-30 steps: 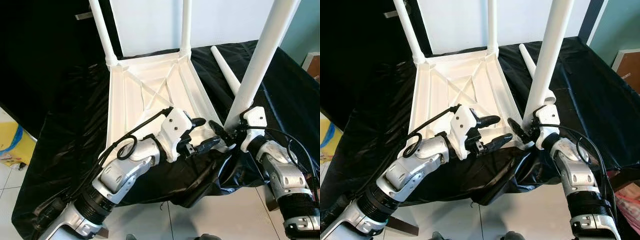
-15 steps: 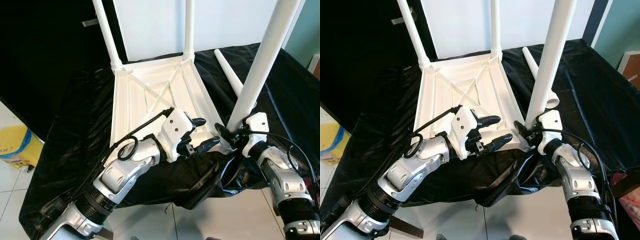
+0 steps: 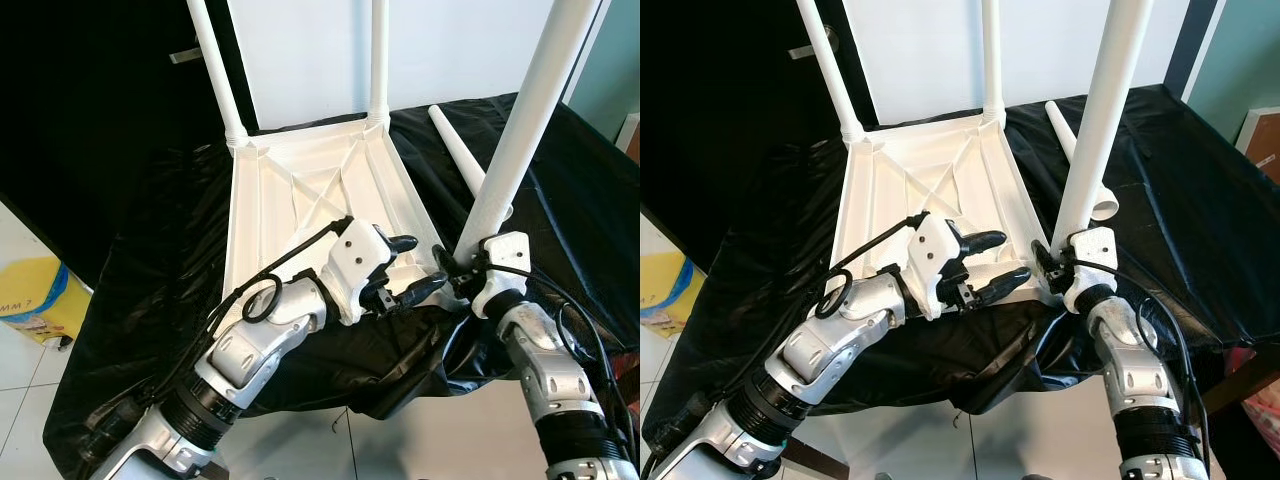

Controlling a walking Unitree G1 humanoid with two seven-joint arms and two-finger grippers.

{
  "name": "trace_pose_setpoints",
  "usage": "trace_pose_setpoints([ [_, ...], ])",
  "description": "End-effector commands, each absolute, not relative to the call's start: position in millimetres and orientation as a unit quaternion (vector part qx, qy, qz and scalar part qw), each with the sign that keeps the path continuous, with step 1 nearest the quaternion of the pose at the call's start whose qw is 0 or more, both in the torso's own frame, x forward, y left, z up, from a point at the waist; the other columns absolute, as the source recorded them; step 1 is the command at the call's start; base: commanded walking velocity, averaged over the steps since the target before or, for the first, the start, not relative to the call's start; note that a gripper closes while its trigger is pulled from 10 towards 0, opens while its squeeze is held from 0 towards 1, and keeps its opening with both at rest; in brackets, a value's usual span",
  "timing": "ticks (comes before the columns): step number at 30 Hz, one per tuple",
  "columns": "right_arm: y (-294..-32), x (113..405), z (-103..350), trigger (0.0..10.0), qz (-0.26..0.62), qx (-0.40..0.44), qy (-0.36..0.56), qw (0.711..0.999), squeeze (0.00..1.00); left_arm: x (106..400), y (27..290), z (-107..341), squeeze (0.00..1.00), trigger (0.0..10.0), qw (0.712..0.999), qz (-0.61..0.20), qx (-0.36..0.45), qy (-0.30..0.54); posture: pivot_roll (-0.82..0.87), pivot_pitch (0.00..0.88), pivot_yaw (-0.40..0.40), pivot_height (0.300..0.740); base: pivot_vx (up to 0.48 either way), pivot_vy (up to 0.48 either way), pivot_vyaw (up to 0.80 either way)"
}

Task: Building children table

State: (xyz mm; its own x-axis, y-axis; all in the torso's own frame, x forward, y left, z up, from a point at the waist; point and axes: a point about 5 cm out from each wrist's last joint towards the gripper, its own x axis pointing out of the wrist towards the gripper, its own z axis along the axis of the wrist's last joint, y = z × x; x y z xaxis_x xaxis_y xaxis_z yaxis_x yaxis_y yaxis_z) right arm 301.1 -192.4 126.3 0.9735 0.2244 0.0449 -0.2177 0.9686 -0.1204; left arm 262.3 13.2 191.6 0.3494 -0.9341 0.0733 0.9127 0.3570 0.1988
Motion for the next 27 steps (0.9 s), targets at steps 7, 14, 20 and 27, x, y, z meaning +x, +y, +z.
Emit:
trace_pose_setpoints([
  [7,-172,295,100,10.0,-0.033,-0.006,0.031,0.999,0.00,265,17,186,0.00,10.0,0.807,-0.581,0.072,-0.073,-0.14,0.000,0.039,0.740,0.000,0.000,0.00],
  [14,-162,297,101,10.0,-0.106,0.021,0.034,0.994,0.00,273,26,176,0.00,10.0,0.830,-0.550,0.085,-0.042,-0.13,0.000,0.036,0.740,0.000,0.000,0.00],
  [20,-156,298,104,10.0,-0.100,0.037,0.029,0.994,0.00,274,32,171,0.00,10.0,0.833,-0.547,0.080,-0.035,-0.13,0.000,0.035,0.740,0.000,0.000,0.00],
  [27,-157,300,111,10.0,-0.102,0.036,0.016,0.994,0.00,274,38,161,0.00,10.0,0.826,-0.556,0.092,-0.025,-0.13,0.000,0.036,0.740,0.000,0.000,0.00],
])
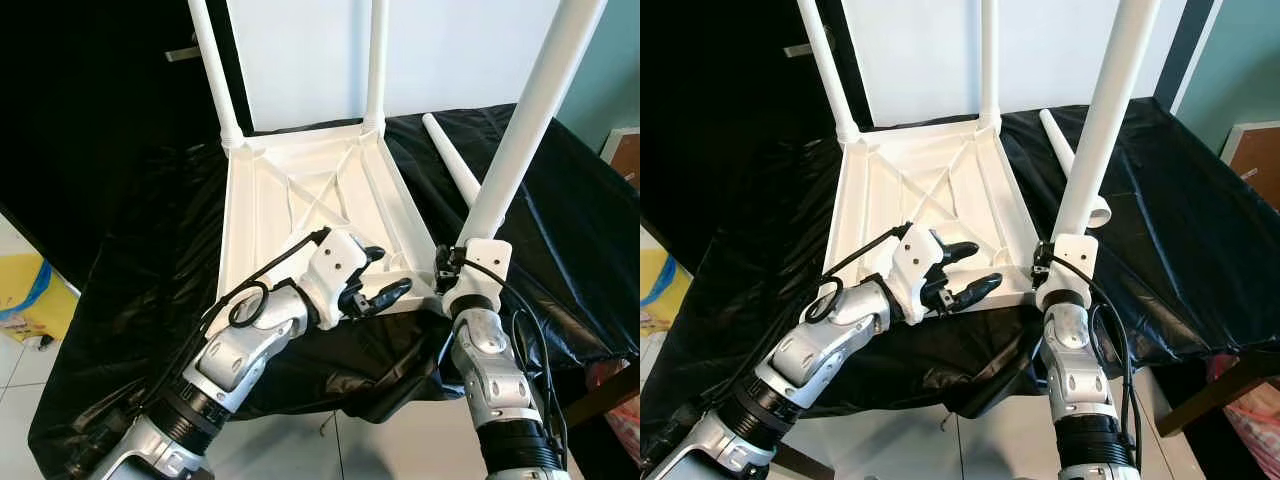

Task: Building children table

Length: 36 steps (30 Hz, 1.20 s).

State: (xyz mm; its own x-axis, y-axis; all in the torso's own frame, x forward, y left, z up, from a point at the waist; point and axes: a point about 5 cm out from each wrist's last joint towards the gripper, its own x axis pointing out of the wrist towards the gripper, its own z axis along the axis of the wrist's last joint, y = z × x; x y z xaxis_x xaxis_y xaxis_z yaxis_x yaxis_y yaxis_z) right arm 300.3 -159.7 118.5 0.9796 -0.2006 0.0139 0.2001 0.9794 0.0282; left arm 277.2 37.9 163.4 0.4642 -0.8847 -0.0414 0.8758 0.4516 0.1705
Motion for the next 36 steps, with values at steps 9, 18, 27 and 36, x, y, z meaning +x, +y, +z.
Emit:
trace_pose_setpoints([
  [9,-163,302,115,10.0,-0.095,0.011,0.002,0.995,0.68,276,37,160,0.00,10.0,0.833,-0.543,0.100,-0.036,-0.13,0.000,0.039,0.740,0.000,0.000,0.00],
  [18,-167,306,125,10.0,-0.061,0.008,-0.023,0.998,1.00,280,37,164,0.00,10.0,0.841,-0.527,0.112,-0.058,-0.13,0.000,0.037,0.740,0.000,0.000,0.00],
  [27,-174,310,131,10.0,0.023,0.004,-0.033,0.999,0.00,280,36,164,0.00,10.0,0.837,-0.532,0.113,-0.067,-0.13,0.000,0.033,0.740,0.000,0.000,0.00],
  [36,-190,311,136,10.0,0.157,-0.043,-0.036,0.986,0.00,277,37,164,0.00,10.0,0.827,-0.547,0.111,-0.067,-0.12,0.000,0.033,0.740,0.000,0.000,0.00],
])
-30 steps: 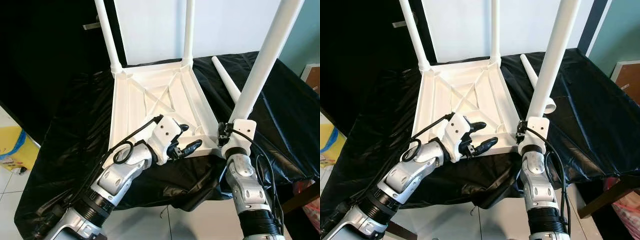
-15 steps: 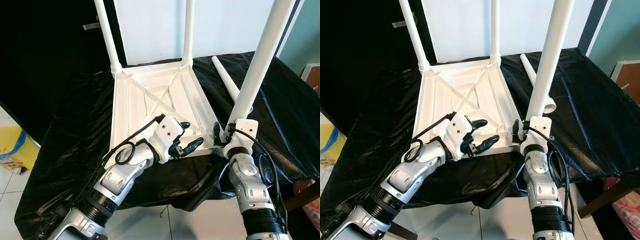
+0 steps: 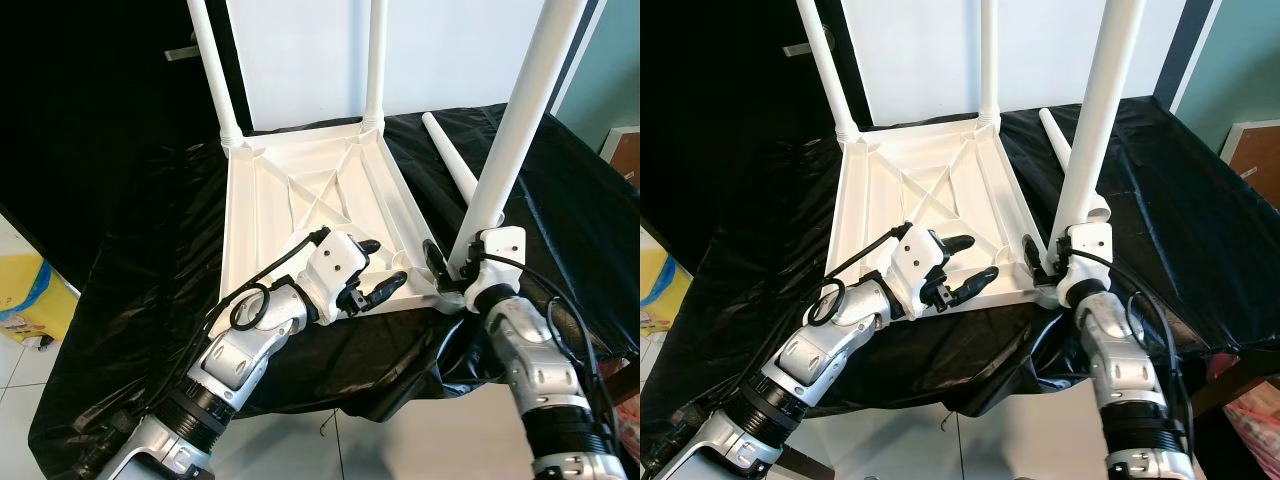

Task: Building children table

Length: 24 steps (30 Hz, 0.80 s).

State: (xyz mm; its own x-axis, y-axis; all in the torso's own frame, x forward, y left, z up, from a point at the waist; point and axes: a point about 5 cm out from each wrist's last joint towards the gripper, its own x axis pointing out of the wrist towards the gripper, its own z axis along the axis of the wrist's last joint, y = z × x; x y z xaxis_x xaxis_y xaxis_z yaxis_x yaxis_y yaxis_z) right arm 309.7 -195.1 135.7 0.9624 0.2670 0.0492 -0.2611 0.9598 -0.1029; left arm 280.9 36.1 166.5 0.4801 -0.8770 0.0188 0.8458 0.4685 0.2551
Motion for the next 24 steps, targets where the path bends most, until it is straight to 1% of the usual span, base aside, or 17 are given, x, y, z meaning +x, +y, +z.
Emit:
trace_pose_setpoints([
  [1,-190,311,136,10.0,0.157,-0.043,-0.036,0.986,0.00,277,37,164,0.00,10.0,0.827,-0.547,0.111,-0.067,-0.12,0.000,0.033,0.740,0.000,0.000,0.00],
  [4,-198,313,140,10.0,0.211,-0.069,-0.034,0.974,0.00,274,38,165,0.00,10.0,0.824,-0.554,0.105,-0.063,-0.12,0.000,0.038,0.740,0.000,0.000,0.00],
  [6,-198,313,140,10.0,0.211,-0.069,-0.034,0.974,0.00,274,38,165,0.00,10.0,0.824,-0.554,0.105,-0.063,-0.12,0.000,0.038,0.740,0.000,0.000,0.00],
  [9,-201,314,140,10.0,0.238,-0.078,-0.029,0.968,0.00,273,38,165,0.00,10.0,0.822,-0.557,0.102,-0.061,-0.12,0.000,0.038,0.740,0.000,0.000,0.00],
  [12,-201,314,140,10.0,0.238,-0.078,-0.029,0.968,0.00,273,38,165,0.00,10.0,0.822,-0.557,0.102,-0.061,-0.12,0.000,0.038,0.740,0.000,0.000,0.00],
  [15,-204,318,140,10.0,0.274,-0.082,-0.013,0.958,0.00,273,39,167,0.00,10.0,0.819,-0.562,0.099,-0.059,-0.11,0.000,0.048,0.740,0.000,0.000,0.00],
  [21,-207,320,136,10.0,0.309,-0.092,0.006,0.946,0.00,271,40,167,0.00,10.0,0.809,-0.578,0.092,-0.052,-0.11,0.000,0.057,0.740,0.000,0.000,0.00],
  [23,-207,320,136,10.0,0.309,-0.092,0.006,0.946,0.00,271,40,167,0.00,10.0,0.809,-0.578,0.092,-0.052,-0.11,0.000,0.057,0.740,0.000,0.000,0.00],
  [24,-208,320,133,9.5,0.316,-0.094,0.010,0.944,0.00,269,39,164,0.00,10.0,0.806,-0.582,0.094,-0.049,-0.11,0.000,0.057,0.740,0.000,0.000,0.00],
])
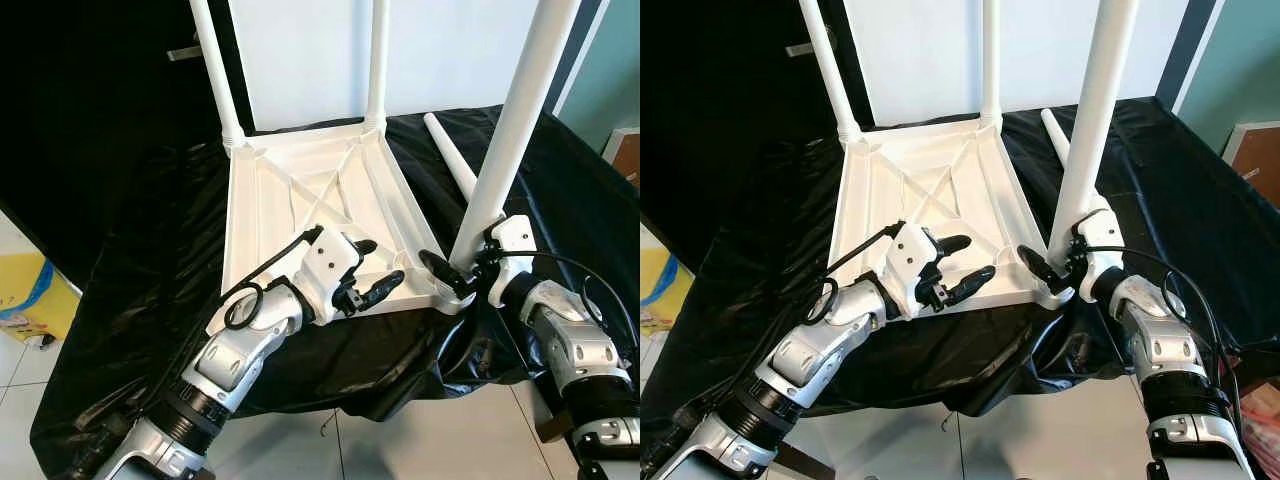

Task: Building children table

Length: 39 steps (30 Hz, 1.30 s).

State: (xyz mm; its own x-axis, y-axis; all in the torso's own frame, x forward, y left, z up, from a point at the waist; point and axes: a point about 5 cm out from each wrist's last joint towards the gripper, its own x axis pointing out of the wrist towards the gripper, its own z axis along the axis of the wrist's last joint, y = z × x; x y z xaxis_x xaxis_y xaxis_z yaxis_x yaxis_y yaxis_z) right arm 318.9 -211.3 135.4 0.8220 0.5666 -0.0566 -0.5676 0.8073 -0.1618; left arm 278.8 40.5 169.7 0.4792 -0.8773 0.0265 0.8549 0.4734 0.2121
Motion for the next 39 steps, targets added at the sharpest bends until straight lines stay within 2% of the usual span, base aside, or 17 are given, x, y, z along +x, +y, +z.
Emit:
trace_pose_setpoints([
  [1,-209,320,131,5.0,0.316,-0.095,0.013,0.944,0.00,268,39,162,0.00,10.0,0.803,-0.586,0.096,-0.046,-0.11,0.000,0.060,0.740,0.000,0.000,0.00],
  [3,-210,320,127,2.2,0.316,-0.096,0.019,0.944,0.00,267,38,161,0.00,10.0,0.802,-0.588,0.096,-0.043,-0.11,0.000,0.063,0.740,0.000,0.000,0.00],
  [4,-210,320,127,2.2,0.316,-0.096,0.019,0.944,0.00,267,38,161,0.00,10.0,0.802,-0.588,0.096,-0.043,-0.11,0.000,0.063,0.740,0.000,0.000,0.00],
  [6,-211,321,125,0.2,0.316,-0.095,0.021,0.944,0.00,267,38,161,0.00,10.0,0.802,-0.588,0.096,-0.042,-0.11,0.003,0.066,0.740,0.000,0.000,0.00],
  [13,-214,320,120,0.0,0.315,-0.096,0.028,0.944,0.00,268,39,163,0.00,10.0,0.801,-0.589,0.097,-0.040,-0.11,0.014,0.076,0.740,0.000,0.000,0.00],
  [14,-215,319,118,2.7,0.311,-0.096,0.031,0.945,0.00,268,39,162,0.00,10.0,0.801,-0.589,0.097,-0.040,-0.11,0.017,0.078,0.740,0.000,0.000,0.00],
  [15,-216,318,116,10.0,0.305,-0.093,0.032,0.947,0.00,268,39,162,0.00,10.0,0.801,-0.590,0.096,-0.039,-0.12,0.019,0.079,0.740,0.000,0.000,0.00],
  [26,-207,310,105,10.0,0.246,-0.086,0.033,0.965,0.00,266,36,162,0.00,10.0,0.800,-0.591,0.091,-0.040,-0.13,0.030,0.078,0.740,0.000,0.000,0.00],
  [33,-192,305,98,10.0,0.139,-0.051,0.033,0.988,0.00,264,37,162,0.00,10.0,0.801,-0.592,0.087,-0.037,-0.12,0.036,0.085,0.740,0.000,0.000,0.00],
  [39,-185,302,96,10.0,0.091,-0.035,0.036,0.995,0.00,264,38,163,0.00,10.0,0.802,-0.590,0.087,-0.038,-0.12,0.039,0.088,0.740,0.000,0.000,0.00],
])
